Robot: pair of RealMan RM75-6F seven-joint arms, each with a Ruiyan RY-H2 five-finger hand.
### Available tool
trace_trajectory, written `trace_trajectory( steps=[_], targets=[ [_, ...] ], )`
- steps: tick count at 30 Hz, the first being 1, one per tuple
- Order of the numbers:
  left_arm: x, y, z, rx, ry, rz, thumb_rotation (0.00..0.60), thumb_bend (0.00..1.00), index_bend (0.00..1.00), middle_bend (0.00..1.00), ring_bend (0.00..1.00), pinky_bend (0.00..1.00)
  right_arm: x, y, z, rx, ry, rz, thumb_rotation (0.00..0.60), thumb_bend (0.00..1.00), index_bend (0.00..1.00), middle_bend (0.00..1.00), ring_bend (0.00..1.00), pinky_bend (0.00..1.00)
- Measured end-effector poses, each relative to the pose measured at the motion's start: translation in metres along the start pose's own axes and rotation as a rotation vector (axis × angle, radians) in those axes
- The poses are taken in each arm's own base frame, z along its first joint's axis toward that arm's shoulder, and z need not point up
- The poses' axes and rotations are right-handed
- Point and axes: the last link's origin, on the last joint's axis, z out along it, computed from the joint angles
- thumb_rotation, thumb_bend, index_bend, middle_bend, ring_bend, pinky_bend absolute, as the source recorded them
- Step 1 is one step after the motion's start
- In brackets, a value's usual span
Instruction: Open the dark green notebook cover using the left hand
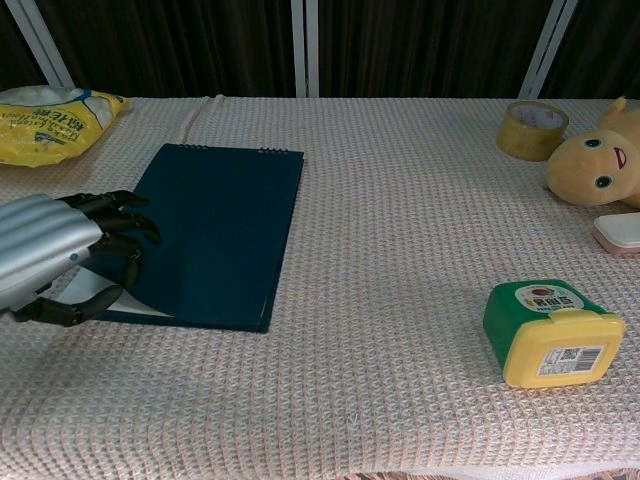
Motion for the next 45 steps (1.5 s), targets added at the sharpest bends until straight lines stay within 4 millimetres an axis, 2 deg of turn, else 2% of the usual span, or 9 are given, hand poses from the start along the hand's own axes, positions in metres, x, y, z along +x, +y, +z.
trace_trajectory(
  steps=[10,16,22,31,38,45],
  targets=[
    [0.026,-0.007,0.012,0.003,0.080,-0.065,0.600,0.48,0.71,0.29,0.11,0.22,0.001,-0.001,0.002,0.006,0.002,-0.004,0.600,0.34,0.00,0.00,0.00,0.00],
    [0.058,-0.012,0.038,-0.007,0.124,-0.101,0.600,0.48,0.71,0.29,0.11,0.22,0.000,-0.003,0.007,0.016,0.005,-0.003,0.600,0.34,0.00,0.00,0.00,0.00],
    [0.089,-0.021,0.080,0.007,0.121,-0.126,0.600,0.48,0.72,0.29,0.11,0.22,0.002,-0.003,0.010,0.014,0.012,-0.010,0.600,0.34,0.00,0.00,0.00,0.00],
    [0.130,-0.039,0.158,0.067,0.064,-0.189,0.600,0.48,0.72,0.30,0.12,0.22,0.005,0.005,0.015,-0.011,0.022,-0.025,0.600,0.34,0.00,0.00,0.00,0.00],
    [0.150,-0.075,0.216,0.191,0.024,-0.147,0.600,0.49,0.74,0.32,0.12,0.22,0.006,0.014,0.021,-0.036,0.024,-0.036,0.600,0.34,0.00,0.00,0.00,0.00],
    [0.163,-0.102,0.263,0.306,-0.008,-0.077,0.600,0.49,0.74,0.34,0.14,0.23,0.005,0.025,0.030,-0.066,0.015,-0.047,0.600,0.34,0.00,0.00,0.00,0.00]
  ],
)
